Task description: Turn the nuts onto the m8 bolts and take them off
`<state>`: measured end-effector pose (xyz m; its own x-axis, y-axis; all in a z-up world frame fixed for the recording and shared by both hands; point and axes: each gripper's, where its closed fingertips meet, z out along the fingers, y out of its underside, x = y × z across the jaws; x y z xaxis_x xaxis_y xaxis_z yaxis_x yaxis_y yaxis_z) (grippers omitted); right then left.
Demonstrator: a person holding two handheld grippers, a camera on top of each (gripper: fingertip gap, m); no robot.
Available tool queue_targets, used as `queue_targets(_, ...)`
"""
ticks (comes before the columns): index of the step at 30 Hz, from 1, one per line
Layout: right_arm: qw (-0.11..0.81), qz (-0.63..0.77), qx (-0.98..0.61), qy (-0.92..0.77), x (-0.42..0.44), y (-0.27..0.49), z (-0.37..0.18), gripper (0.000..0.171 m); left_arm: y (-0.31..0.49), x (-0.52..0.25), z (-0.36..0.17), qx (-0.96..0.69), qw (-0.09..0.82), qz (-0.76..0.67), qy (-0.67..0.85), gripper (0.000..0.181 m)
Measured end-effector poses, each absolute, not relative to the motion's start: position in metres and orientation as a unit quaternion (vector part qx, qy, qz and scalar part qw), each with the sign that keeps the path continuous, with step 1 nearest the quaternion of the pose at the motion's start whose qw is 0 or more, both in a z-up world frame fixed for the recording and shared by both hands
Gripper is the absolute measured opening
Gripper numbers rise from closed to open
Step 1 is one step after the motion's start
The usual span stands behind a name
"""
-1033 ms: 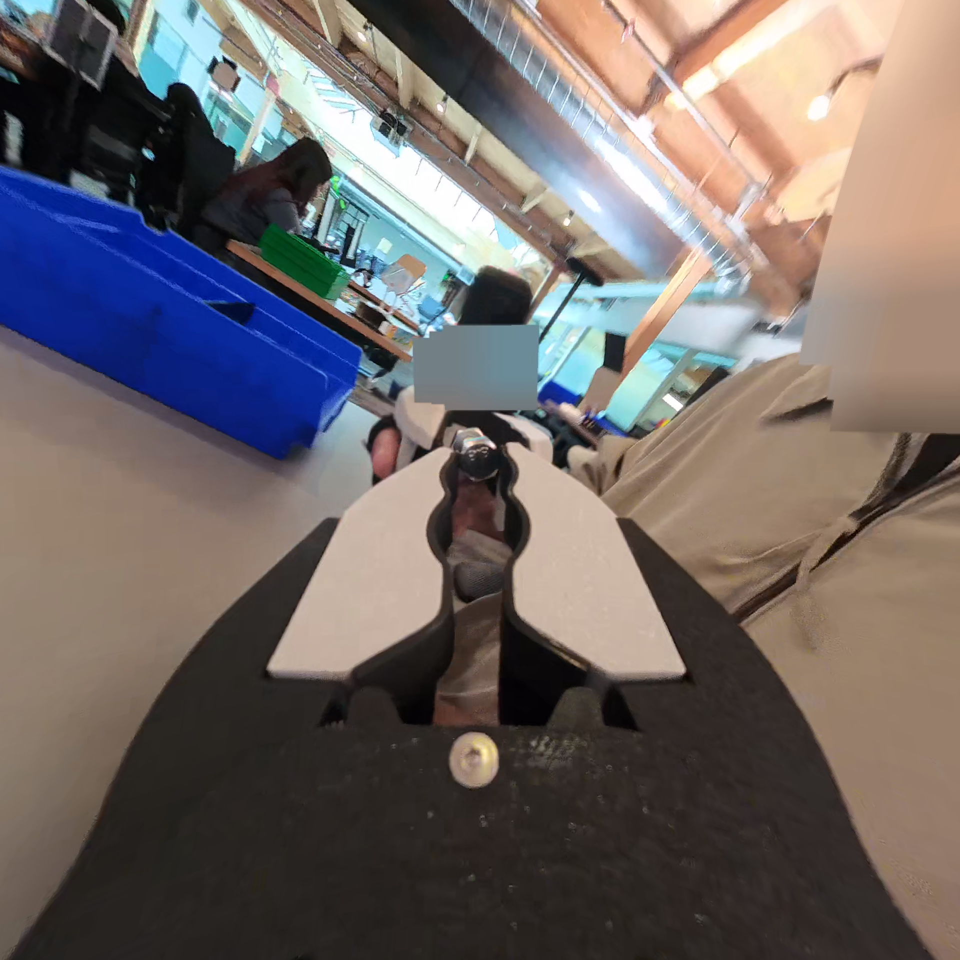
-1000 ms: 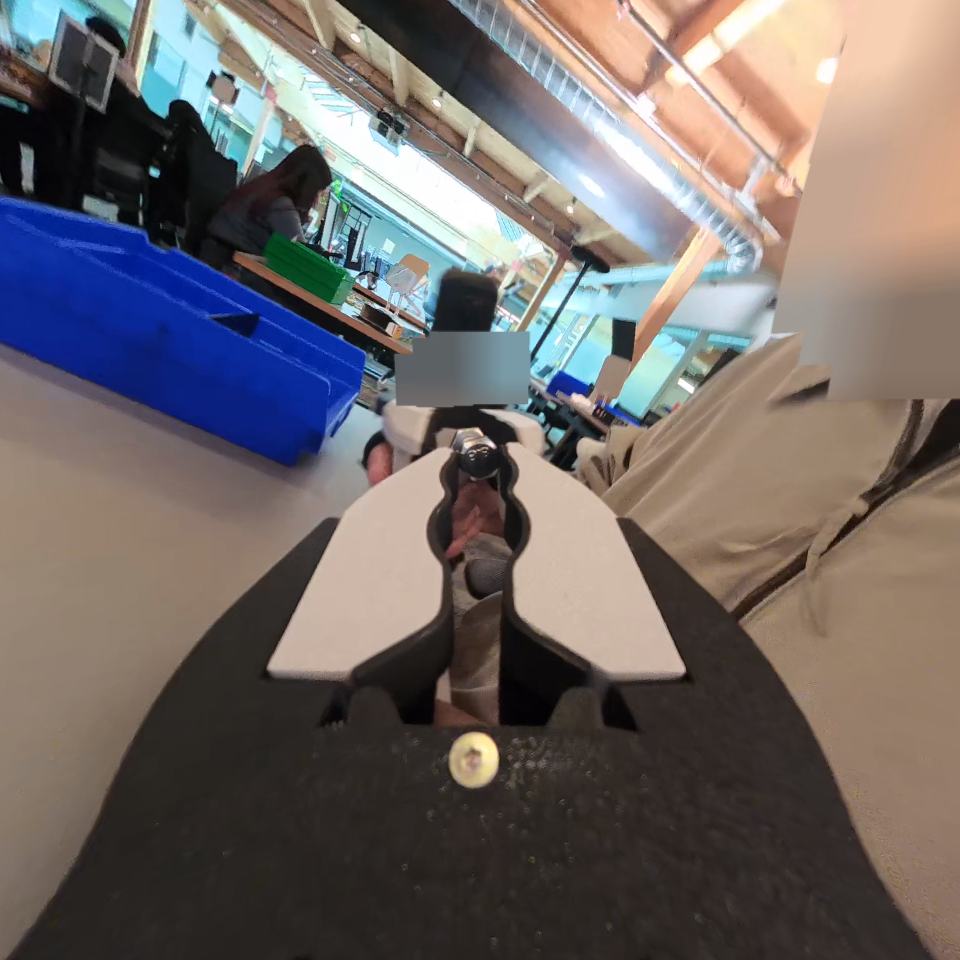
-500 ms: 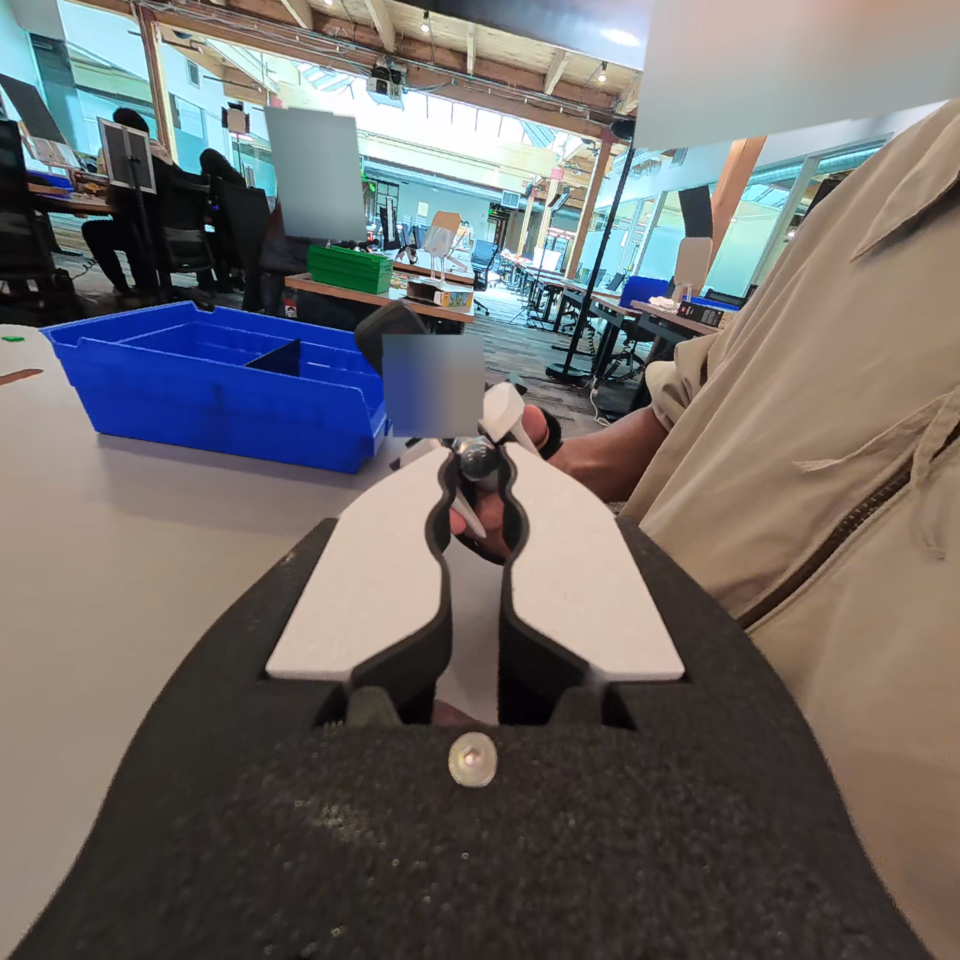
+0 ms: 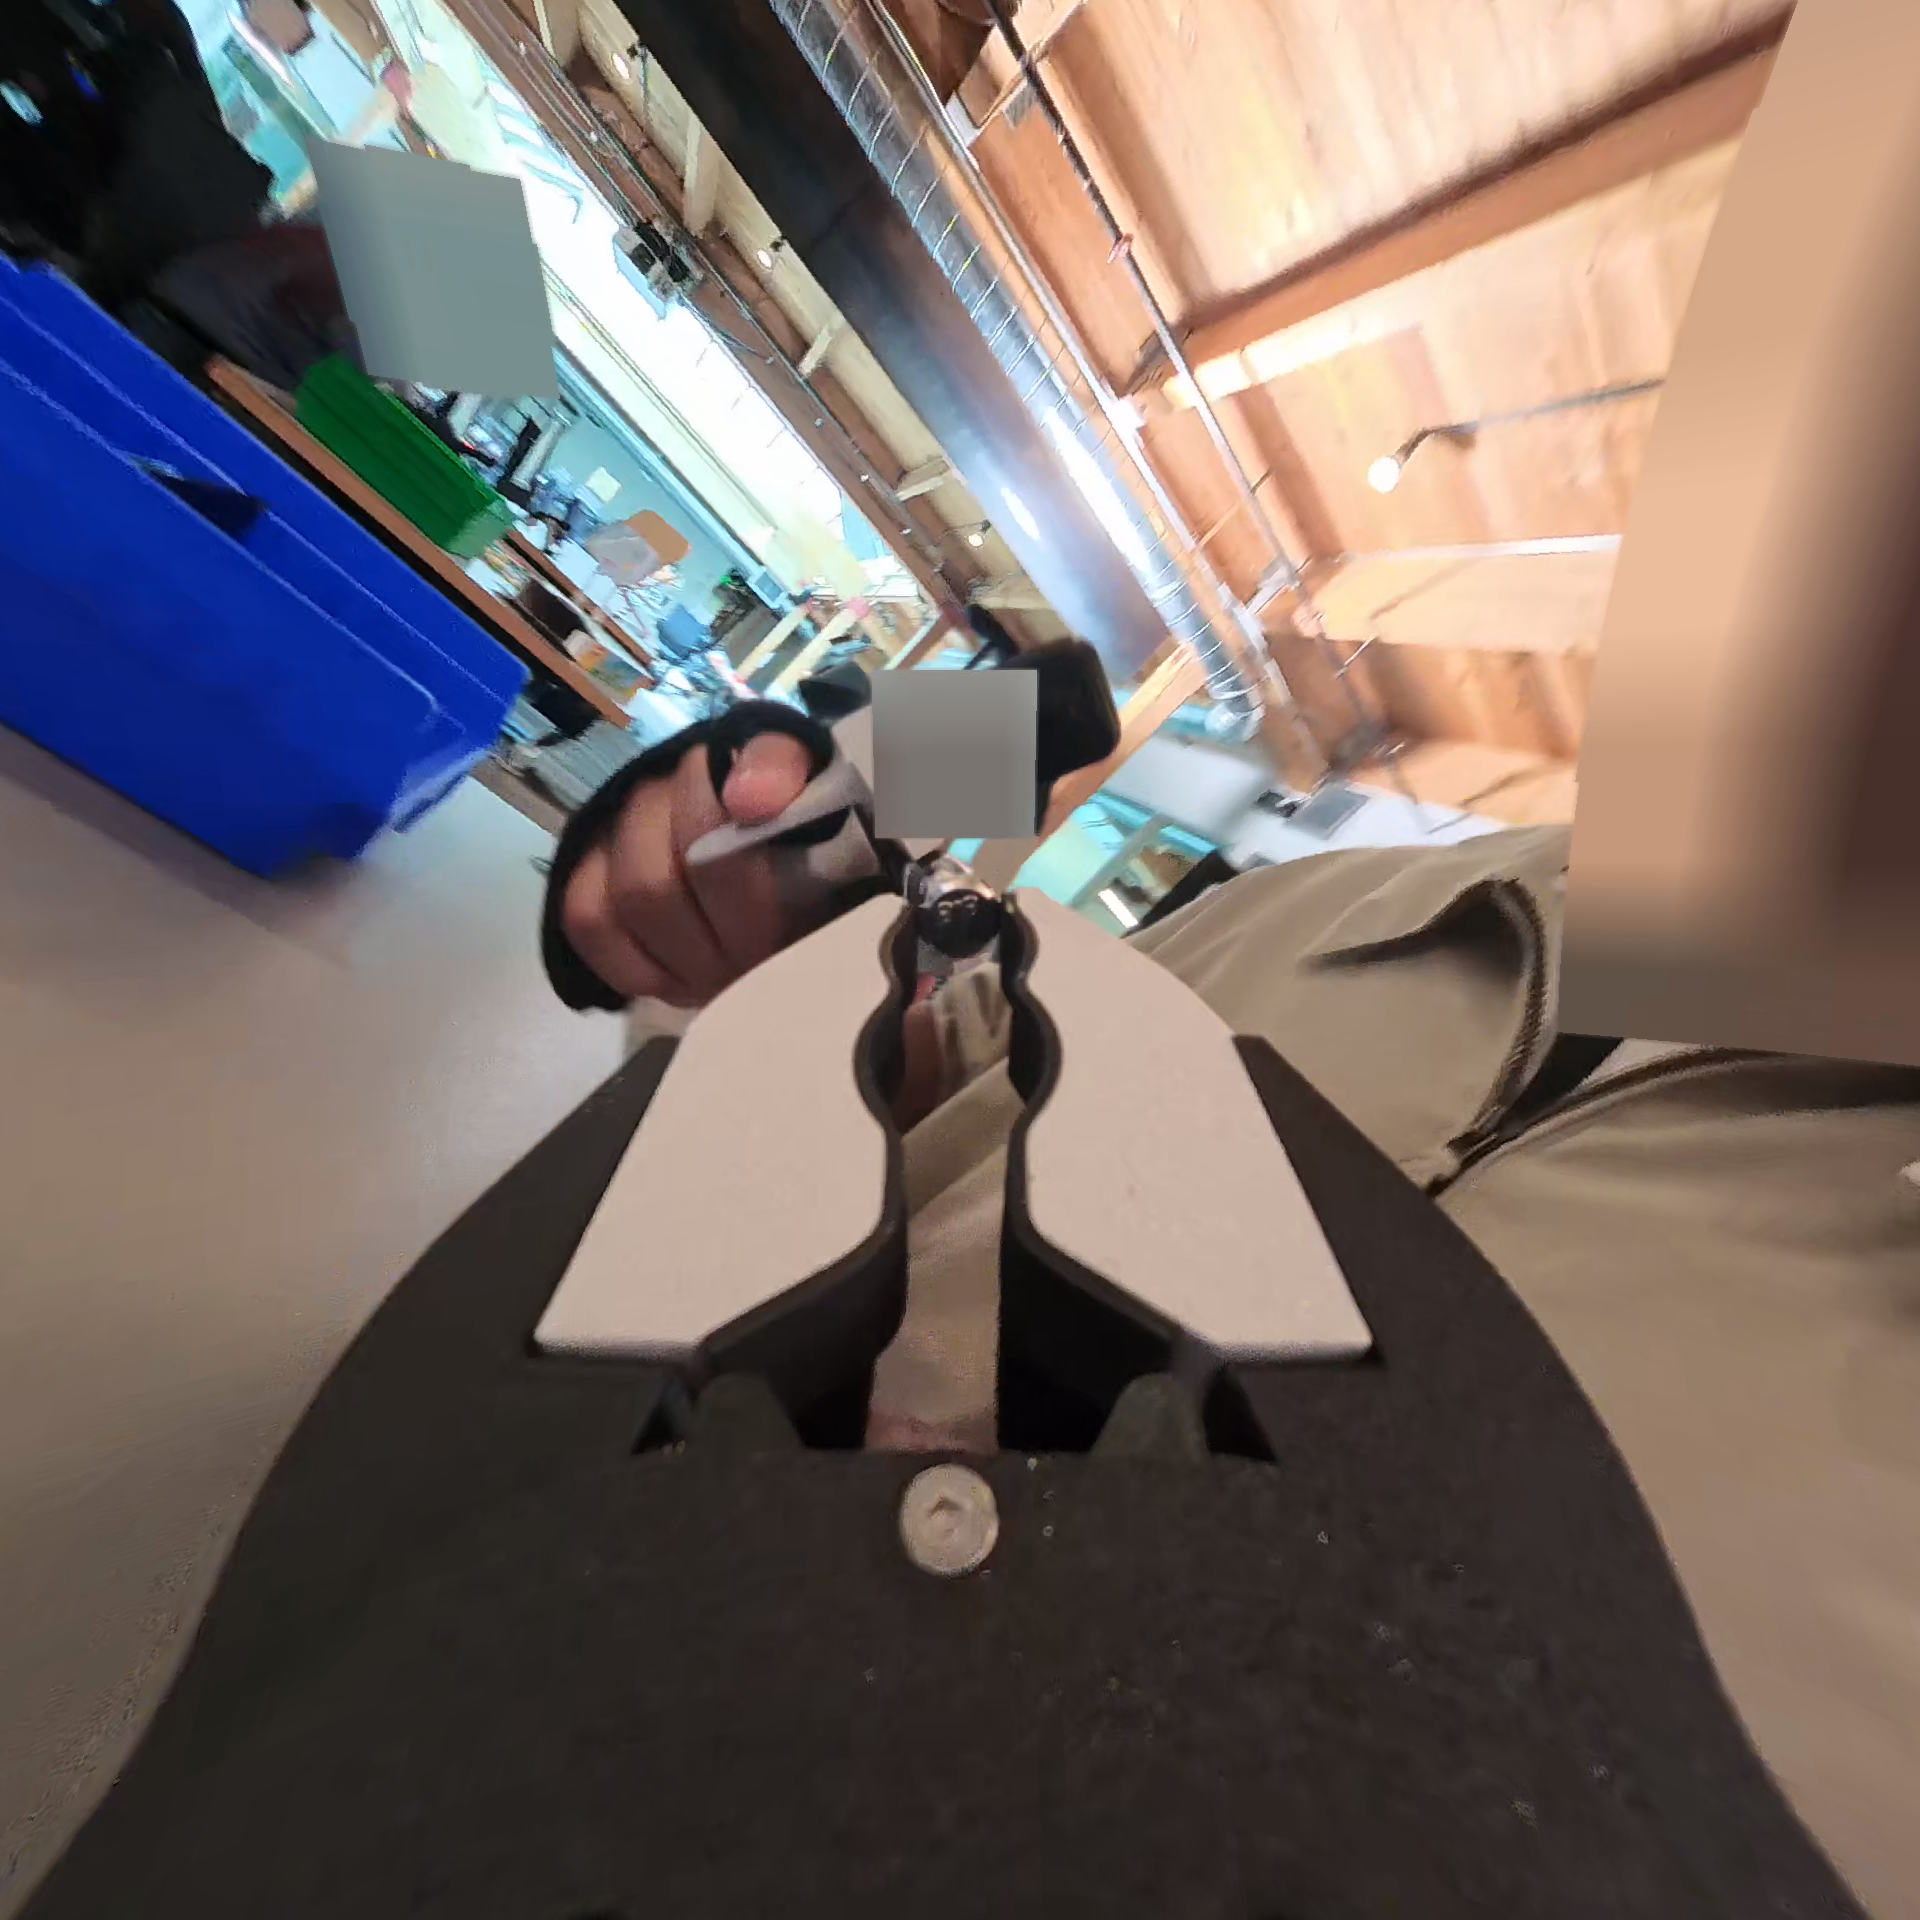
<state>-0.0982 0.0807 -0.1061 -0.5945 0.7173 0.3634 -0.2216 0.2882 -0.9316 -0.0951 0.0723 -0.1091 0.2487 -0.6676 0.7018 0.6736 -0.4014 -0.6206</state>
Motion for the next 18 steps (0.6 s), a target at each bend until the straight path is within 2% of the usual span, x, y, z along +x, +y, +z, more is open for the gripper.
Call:
queue_targets(5, 0.543, 0.421, -0.085, -0.722, -0.102, 0.085, -0.112, 0.014, 0.077, -0.099, -0.115, -0.552, 0.51, -0.658, -0.048, 0.014)
queue_targets(8, 0.568, 0.403, -0.055, -0.716, -0.099, 0.083, -0.112, 0.014, 0.077, -0.097, -0.117, -0.557, 0.509, -0.655, -0.038, 0.014)
queue_targets(15, 0.463, 0.523, -0.165, -0.696, -0.103, 0.082, -0.12, 0.016, 0.077, -0.101, -0.119, -0.605, 0.552, -0.574, 0.011, 0.014)
queue_targets(18, 0.383, 0.596, -0.22, -0.67, -0.104, 0.078, -0.12, 0.039, 0.074, -0.107, -0.112, -0.598, 0.571, -0.561, 0.026, 0.014)
